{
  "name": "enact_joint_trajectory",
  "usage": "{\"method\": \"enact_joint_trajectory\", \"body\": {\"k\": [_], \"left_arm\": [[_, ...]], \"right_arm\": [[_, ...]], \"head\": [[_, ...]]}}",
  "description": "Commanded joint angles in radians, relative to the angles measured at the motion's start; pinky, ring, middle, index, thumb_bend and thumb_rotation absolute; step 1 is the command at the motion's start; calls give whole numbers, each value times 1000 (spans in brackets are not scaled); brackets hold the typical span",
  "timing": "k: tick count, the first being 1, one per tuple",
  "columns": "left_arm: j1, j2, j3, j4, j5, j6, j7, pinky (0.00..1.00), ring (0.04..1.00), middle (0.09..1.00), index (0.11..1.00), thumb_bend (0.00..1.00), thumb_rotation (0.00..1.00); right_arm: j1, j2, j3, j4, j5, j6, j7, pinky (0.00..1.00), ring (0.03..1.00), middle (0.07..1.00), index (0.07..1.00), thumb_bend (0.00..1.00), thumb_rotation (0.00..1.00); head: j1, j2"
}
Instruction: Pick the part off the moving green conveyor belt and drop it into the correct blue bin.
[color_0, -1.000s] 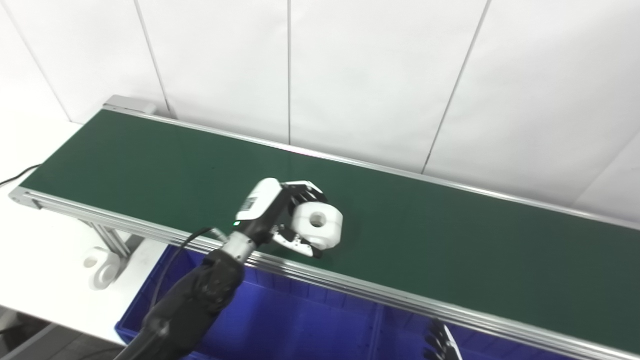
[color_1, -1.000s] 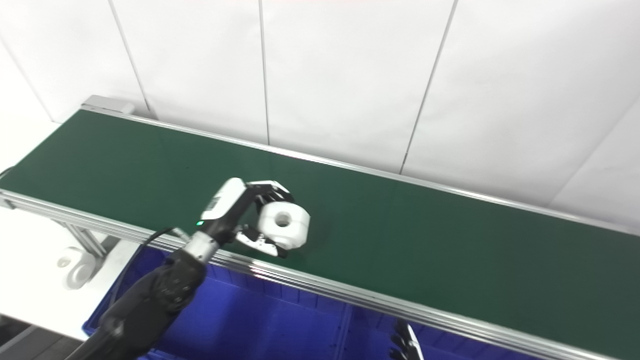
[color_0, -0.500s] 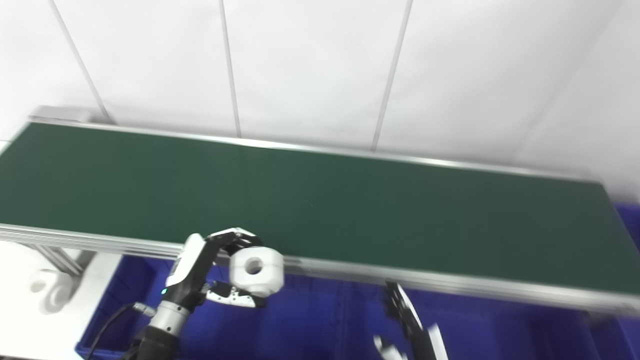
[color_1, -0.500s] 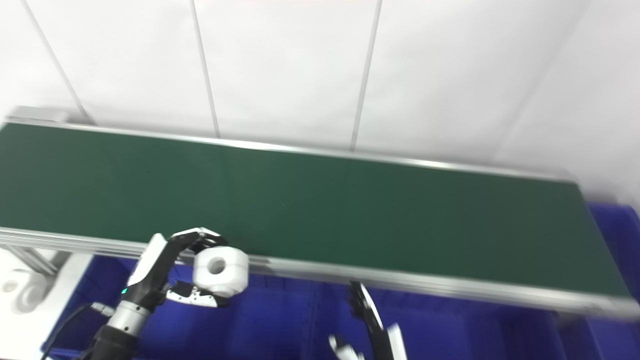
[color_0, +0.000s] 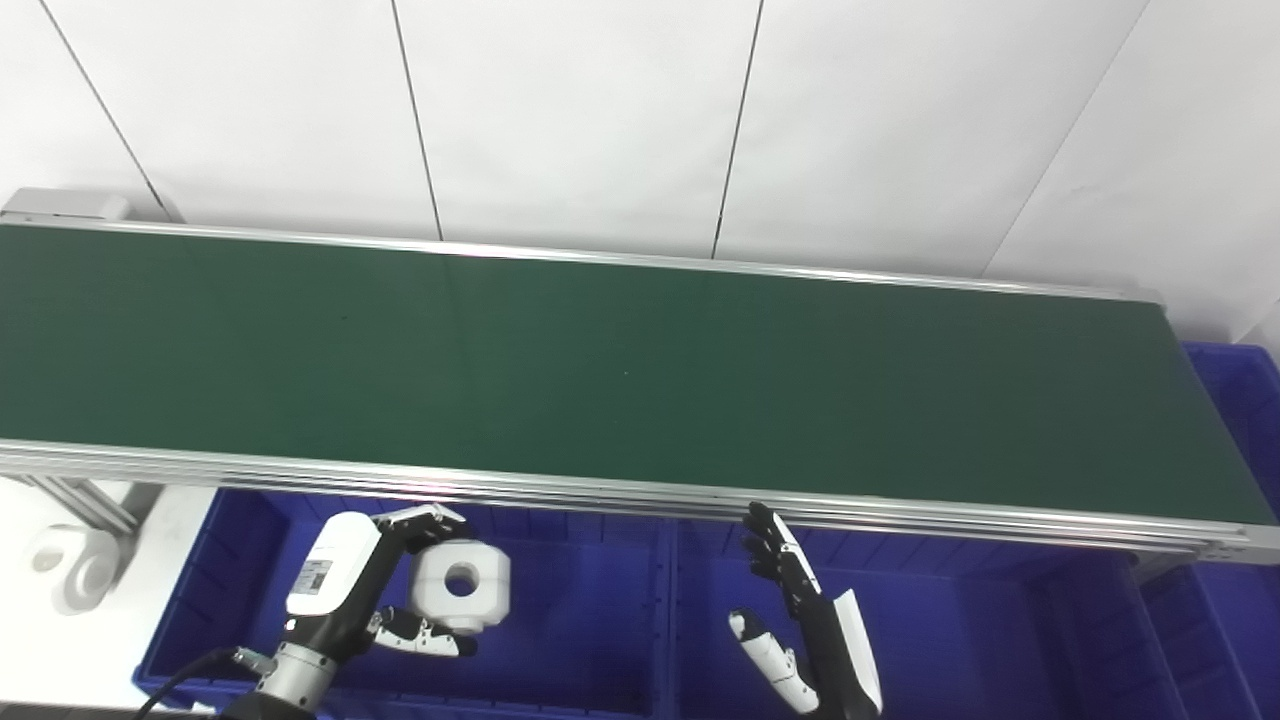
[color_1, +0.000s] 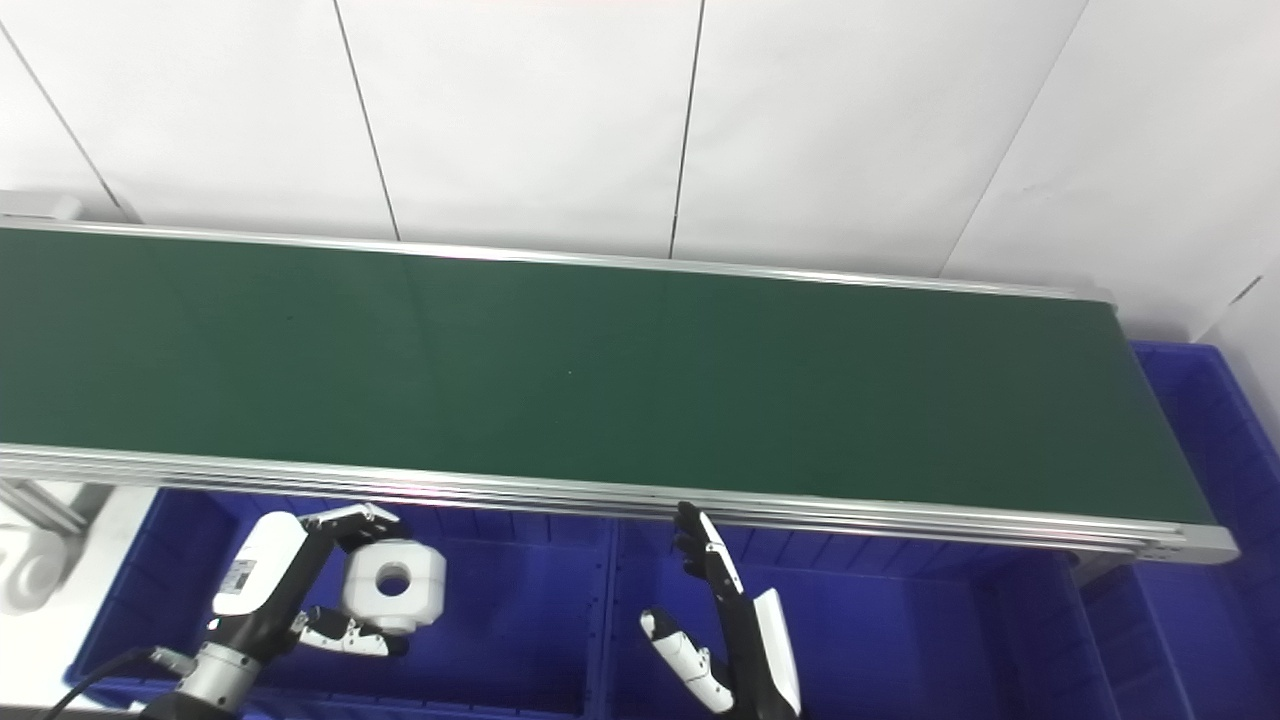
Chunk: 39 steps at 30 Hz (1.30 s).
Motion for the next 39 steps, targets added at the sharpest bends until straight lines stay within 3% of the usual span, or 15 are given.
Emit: {"method": "enact_joint_trajectory", "body": {"k": [1,3,5,6,7,8,10,14,16,18,21,25,30,35,39], "left_arm": [[-23,16,11,22,20,-24,51,491,456,522,479,500,0],[-23,9,29,49,5,-22,21,515,455,528,474,499,0],[-23,3,38,65,-41,-23,-25,564,564,534,469,506,0],[-21,2,39,64,-67,-24,-46,609,656,664,487,508,36],[-15,-1,47,54,-88,-24,-72,639,701,720,493,507,55],[-11,-3,53,45,-100,-24,-90,673,744,769,668,566,186],[7,-6,59,-8,-143,-24,-148,716,791,821,790,607,328],[31,-10,44,-105,-228,-24,-210,754,826,860,848,657,484],[48,-25,38,-180,-270,-24,-240,771,838,869,864,708,619],[69,-54,23,-266,-340,-24,-299,785,844,873,876,745,682],[80,-88,-2,-327,-407,-24,-371,810,861,883,893,761,690],[99,-149,10,-365,-368,-17,-425,835,871,891,901,784,731],[110,-206,0,-400,-420,-22,-495,811,864,896,915,784,720],[93,-266,-25,-339,-409,-24,-465,806,871,906,930,801,731],[106,-302,-1,-298,-429,-24,-461,825,880,913,938,837,726]], "right_arm": [[-4,13,-5,-24,4,-4,5,832,881,912,945,789,915],[-5,13,-7,-21,3,-8,8,827,877,909,945,783,912],[-5,11,-9,-17,3,-11,14,833,882,914,950,776,913],[-5,10,-10,-15,4,-12,16,833,883,915,951,776,913],[-5,12,-12,-12,4,-15,15,833,883,916,951,776,912],[-5,13,-14,-10,3,-18,13,827,878,911,947,780,909],[-5,16,-16,-7,4,-18,14,826,878,910,945,789,910],[-6,19,-20,-4,3,-18,13,826,877,909,944,789,908],[-6,19,-21,-2,0,-21,11,827,879,910,945,783,901],[-9,18,-23,8,6,-30,13,831,881,912,947,780,896],[-11,15,-23,14,12,-37,19,836,888,919,954,778,899],[-7,7,-24,12,2,-29,21,839,892,925,960,786,912],[-2,-2,-25,15,11,-40,24,841,893,924,959,775,905],[4,-3,-30,16,32,-40,31,855,902,932,964,789,895],[7,-4,-36,27,38,-48,29,852,906,938,968,795,893]], "head": [[3,-3],[4,-7],[3,-11],[3,-11],[3,-11],[3,-11],[3,-14],[-2,-23],[-3,-26],[-8,-33],[-11,-36],[-11,-42],[-3,-57],[10,-64],[34,-81]]}}
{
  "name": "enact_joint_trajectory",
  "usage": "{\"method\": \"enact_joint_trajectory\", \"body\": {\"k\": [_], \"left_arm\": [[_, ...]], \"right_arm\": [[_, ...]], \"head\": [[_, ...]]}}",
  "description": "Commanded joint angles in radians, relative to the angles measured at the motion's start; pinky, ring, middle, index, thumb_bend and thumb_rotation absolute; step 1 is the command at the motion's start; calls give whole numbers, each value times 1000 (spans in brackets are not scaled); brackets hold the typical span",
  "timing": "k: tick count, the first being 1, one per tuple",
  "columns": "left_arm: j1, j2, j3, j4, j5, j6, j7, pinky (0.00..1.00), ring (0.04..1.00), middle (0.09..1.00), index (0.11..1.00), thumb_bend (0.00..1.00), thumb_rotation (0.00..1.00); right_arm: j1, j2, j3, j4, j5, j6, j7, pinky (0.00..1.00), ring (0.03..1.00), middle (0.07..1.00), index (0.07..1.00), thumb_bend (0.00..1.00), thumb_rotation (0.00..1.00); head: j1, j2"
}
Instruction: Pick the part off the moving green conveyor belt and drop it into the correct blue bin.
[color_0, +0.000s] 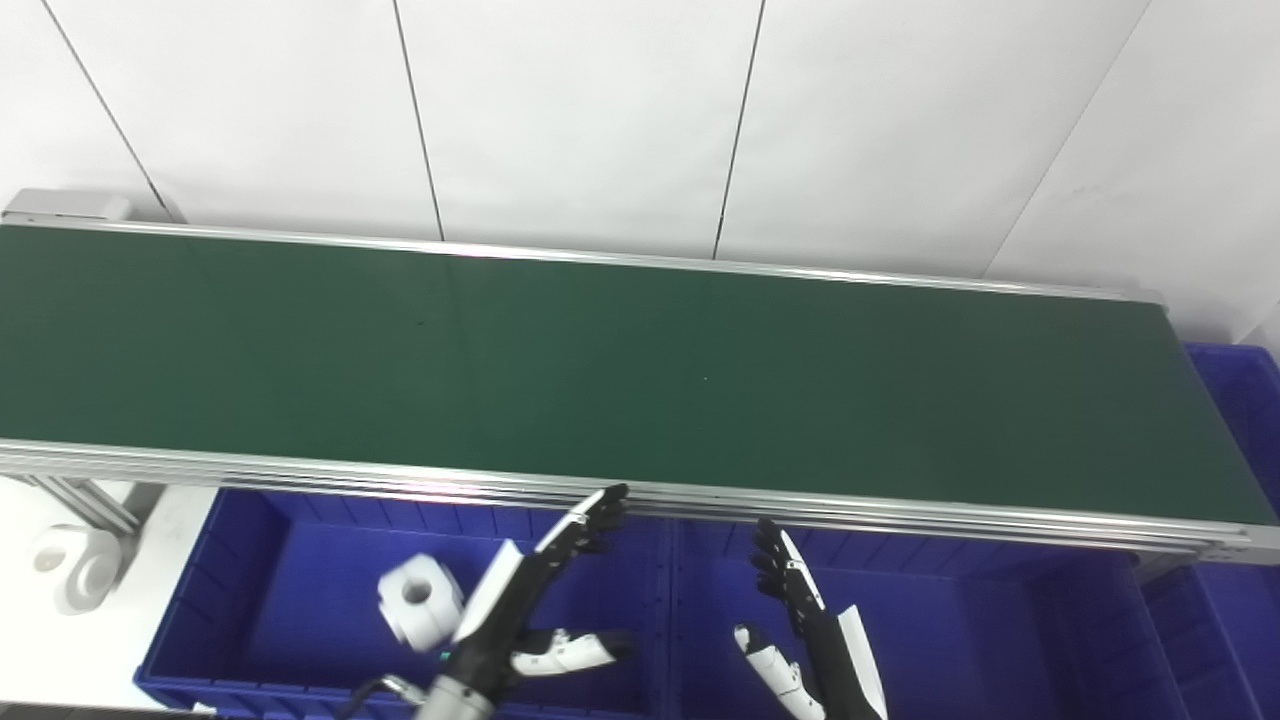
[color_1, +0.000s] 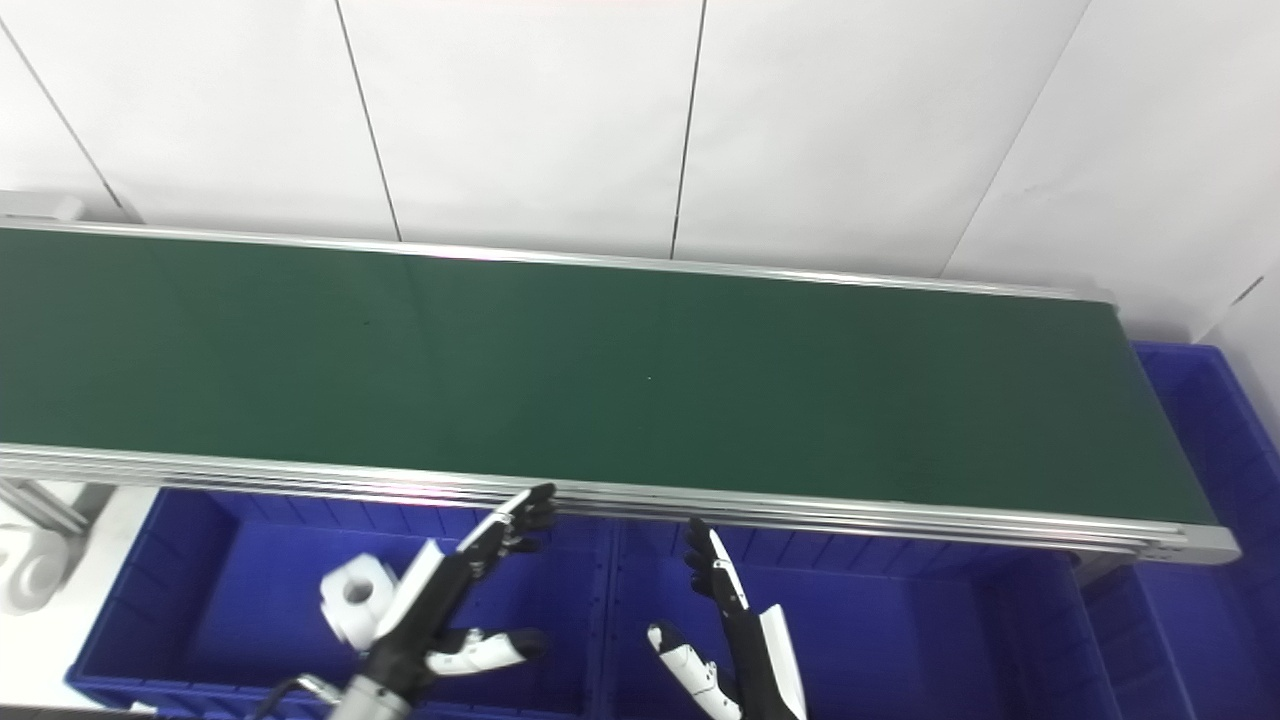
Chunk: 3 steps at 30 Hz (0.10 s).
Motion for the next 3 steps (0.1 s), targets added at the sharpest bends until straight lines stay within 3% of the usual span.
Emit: {"method": "enact_joint_trajectory", "body": {"k": [1,3], "left_arm": [[6,-6,23,-17,-24,-19,18,831,888,923,942,823,708],[14,-18,40,-10,-40,-19,10,839,898,931,943,808,695]], "right_arm": [[-4,7,-6,-10,11,-44,-3,855,908,937,969,803,890],[-4,9,-10,-5,12,-44,-5,864,910,937,970,809,887]], "head": [[11,-7],[12,-13]]}}
